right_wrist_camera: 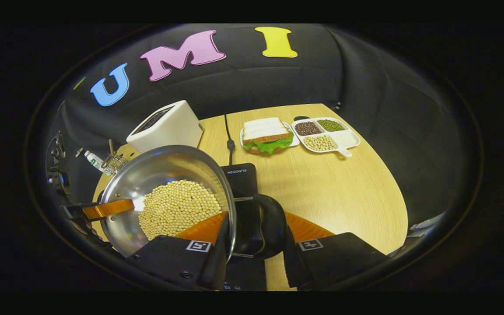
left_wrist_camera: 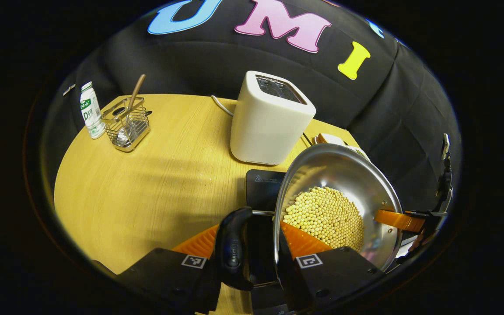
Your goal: First push the handle of the pot to place it horizontally, then grasp the pot with both hands and set it on the induction cooktop.
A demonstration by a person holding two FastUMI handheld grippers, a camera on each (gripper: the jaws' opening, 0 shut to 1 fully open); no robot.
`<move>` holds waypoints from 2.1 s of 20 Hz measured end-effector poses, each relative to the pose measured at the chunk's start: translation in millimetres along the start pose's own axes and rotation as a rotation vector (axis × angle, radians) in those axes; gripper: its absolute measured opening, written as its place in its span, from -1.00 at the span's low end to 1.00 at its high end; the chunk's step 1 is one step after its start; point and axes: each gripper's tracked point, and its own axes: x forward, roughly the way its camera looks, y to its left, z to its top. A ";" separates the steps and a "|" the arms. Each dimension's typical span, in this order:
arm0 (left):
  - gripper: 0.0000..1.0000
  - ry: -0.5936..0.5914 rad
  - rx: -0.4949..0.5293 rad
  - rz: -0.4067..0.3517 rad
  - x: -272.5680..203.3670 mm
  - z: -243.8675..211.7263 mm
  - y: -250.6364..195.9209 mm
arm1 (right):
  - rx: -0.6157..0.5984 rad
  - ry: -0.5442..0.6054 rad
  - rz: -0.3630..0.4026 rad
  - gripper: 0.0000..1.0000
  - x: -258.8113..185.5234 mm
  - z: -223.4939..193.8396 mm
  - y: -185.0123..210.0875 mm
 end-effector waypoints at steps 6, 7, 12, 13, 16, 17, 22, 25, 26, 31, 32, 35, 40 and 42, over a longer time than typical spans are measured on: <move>0.19 -0.011 -0.038 0.001 6.6 -1.4 4.2 | -0.004 -0.018 0.025 0.14 9.4 5.7 1.5; 0.20 -0.008 -0.036 0.000 7.8 -2.2 3.9 | -0.004 -0.017 0.027 0.05 9.9 5.7 1.4; 0.24 -0.007 -0.046 0.006 7.3 -3.5 5.8 | 0.009 -0.009 0.036 0.16 13.1 6.4 2.6; 0.25 -0.007 -0.047 0.011 8.1 -3.2 5.8 | 0.007 -0.010 0.037 0.16 13.7 6.6 2.3; 0.27 0.000 -0.046 0.012 7.4 -3.8 5.0 | 0.009 -0.008 0.041 0.18 13.8 6.2 2.5; 0.27 0.004 -0.047 0.014 8.5 -3.8 5.5 | 0.013 -0.005 0.044 0.20 13.9 6.7 2.8; 0.51 0.025 -0.066 0.089 4.9 -5.6 17.2 | 0.035 0.018 0.085 0.24 13.6 4.2 6.1; 0.92 -0.010 -0.077 0.134 -6.9 -1.3 18.8 | 0.019 -0.013 0.099 0.93 4.7 8.1 4.5; 0.92 -0.015 -0.068 0.149 -12.2 -0.3 18.0 | 0.004 -0.036 0.095 0.98 3.0 13.2 0.5; 0.92 -0.161 -0.042 0.193 -56.8 29.0 8.9 | -0.064 -0.174 0.053 0.97 -38.5 33.4 -5.6; 0.92 -0.197 -0.042 0.188 -70.3 36.5 6.2 | -0.071 -0.210 0.038 0.97 -49.4 39.7 -6.3; 0.92 -0.315 0.002 0.197 -119.0 58.0 6.2 | -0.073 -0.304 0.001 0.97 -89.2 55.3 -2.0; 0.91 -0.503 0.066 0.194 -218.3 84.0 2.9 | -0.119 -0.526 -0.033 0.98 -166.8 91.3 20.3; 0.91 -0.582 0.080 0.189 -254.6 89.4 3.9 | -0.134 -0.594 -0.015 0.97 -195.8 94.6 41.2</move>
